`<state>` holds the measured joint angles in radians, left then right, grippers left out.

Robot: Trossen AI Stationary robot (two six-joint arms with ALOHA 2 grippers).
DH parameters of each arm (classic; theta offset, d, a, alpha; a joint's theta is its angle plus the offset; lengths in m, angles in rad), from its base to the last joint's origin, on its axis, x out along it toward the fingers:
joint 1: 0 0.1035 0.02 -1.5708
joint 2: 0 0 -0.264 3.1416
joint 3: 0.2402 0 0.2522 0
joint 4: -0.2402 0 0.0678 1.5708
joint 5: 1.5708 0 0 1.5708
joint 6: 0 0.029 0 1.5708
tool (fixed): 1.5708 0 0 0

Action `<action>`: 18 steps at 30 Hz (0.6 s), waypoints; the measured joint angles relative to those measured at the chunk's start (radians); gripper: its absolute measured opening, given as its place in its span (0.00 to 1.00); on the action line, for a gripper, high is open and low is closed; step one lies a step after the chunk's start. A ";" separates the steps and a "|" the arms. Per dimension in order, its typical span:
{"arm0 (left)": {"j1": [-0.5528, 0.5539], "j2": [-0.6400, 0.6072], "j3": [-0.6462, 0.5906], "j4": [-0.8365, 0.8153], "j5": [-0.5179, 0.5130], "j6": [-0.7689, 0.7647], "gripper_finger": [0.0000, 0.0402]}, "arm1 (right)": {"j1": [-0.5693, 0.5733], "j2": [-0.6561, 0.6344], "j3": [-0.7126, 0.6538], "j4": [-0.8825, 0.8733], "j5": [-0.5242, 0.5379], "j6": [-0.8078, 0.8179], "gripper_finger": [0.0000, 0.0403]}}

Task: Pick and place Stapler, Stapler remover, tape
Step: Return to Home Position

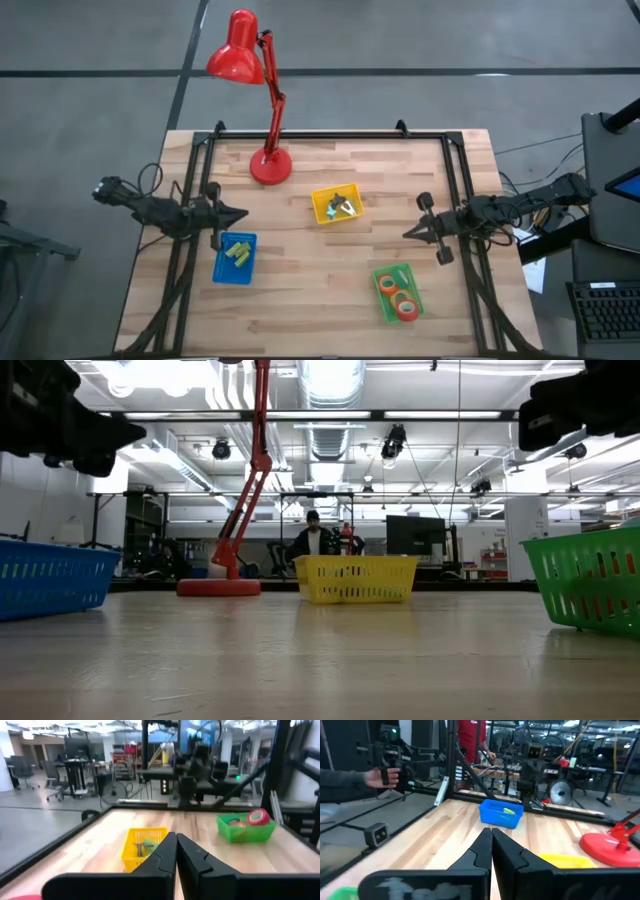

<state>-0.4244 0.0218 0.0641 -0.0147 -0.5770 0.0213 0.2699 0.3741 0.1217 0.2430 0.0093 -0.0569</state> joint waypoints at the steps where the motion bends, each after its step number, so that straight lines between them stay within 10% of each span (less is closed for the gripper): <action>1: 0.000 0.006 -0.006 -0.004 0.000 -0.001 0.03 | 0.000 0.001 -0.001 -0.003 0.012 -0.010 0.02; 18: 0.000 0.021 -0.023 -0.003 0.003 -0.003 0.03 | 0.000 0.002 -0.002 -0.006 0.018 -0.016 0.02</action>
<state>-0.4244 0.0425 0.0414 -0.0174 -0.5742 0.0185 0.2699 0.3759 0.1196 0.2365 0.0269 -0.0731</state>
